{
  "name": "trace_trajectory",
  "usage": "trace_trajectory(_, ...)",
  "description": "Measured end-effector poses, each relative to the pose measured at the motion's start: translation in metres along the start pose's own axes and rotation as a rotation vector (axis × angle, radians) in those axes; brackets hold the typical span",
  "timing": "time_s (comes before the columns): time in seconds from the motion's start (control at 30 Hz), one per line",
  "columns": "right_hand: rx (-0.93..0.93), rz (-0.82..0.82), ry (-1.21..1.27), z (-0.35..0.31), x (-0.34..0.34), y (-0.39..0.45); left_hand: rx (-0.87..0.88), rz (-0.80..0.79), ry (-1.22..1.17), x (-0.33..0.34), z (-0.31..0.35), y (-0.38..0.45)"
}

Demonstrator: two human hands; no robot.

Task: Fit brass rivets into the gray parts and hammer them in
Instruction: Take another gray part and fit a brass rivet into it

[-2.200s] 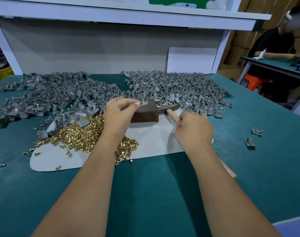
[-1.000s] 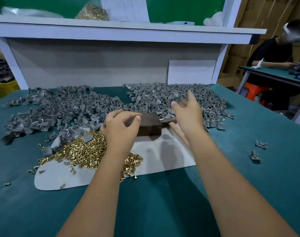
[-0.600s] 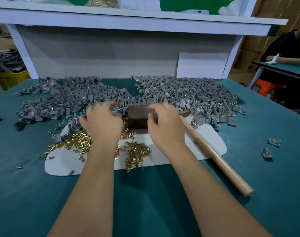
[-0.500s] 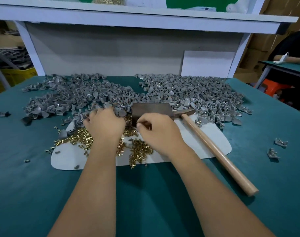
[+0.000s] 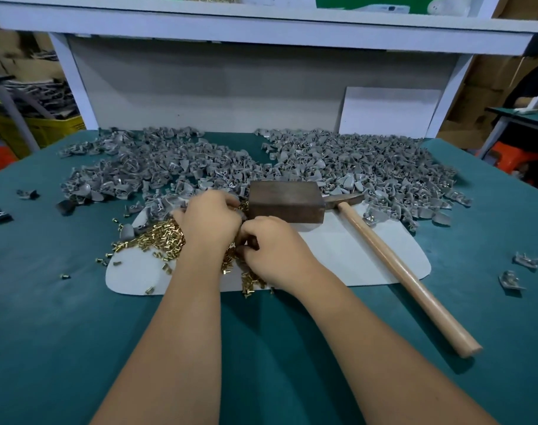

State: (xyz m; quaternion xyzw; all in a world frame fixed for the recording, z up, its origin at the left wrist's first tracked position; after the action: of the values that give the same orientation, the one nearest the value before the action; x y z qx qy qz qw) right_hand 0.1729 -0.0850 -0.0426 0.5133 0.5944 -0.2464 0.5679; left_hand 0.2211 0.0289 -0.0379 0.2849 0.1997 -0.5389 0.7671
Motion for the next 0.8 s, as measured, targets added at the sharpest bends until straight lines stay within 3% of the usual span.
trace_trajectory(0.23,0.155,0.11,0.252,0.017,-0.006,0.001,-0.059,-0.111,0.064,-0.001,-0.001,-0.001)
trace_trajectory(0.4,0.302,0.182,0.444,0.028,-0.011,-0.003,-0.035,-0.099,0.042,-0.003,-0.003,-0.001)
trace_trajectory(0.53,0.385,0.344,0.473,0.04,-0.021,-0.004,-0.019,-0.058,0.039,-0.001,0.002,-0.001)
trace_trajectory(0.63,0.441,0.465,0.481,0.051,-0.029,-0.006,0.033,-0.137,0.036,0.004,0.006,-0.002)
trace_trajectory(0.7,0.469,0.516,0.509,0.059,-0.032,-0.007,0.068,-0.2,0.081,0.008,0.008,-0.003)
trace_trajectory(0.8,0.513,0.55,0.511,0.067,-0.033,-0.008,0.099,-0.157,0.099,0.01,0.01,-0.003)
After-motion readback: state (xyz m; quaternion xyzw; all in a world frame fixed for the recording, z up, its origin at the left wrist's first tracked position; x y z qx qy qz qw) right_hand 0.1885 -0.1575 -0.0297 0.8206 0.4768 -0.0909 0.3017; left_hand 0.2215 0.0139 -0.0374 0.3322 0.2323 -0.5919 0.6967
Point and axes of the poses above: each hand's wrist, its own y-axis towards the middle knuckle, its own x-axis out of the palm, z = x × y, the point moved 3 cm from there along y, towards the middle knuckle, and after that the axes turned 15 degrees about -y, right-handed, at the moved point
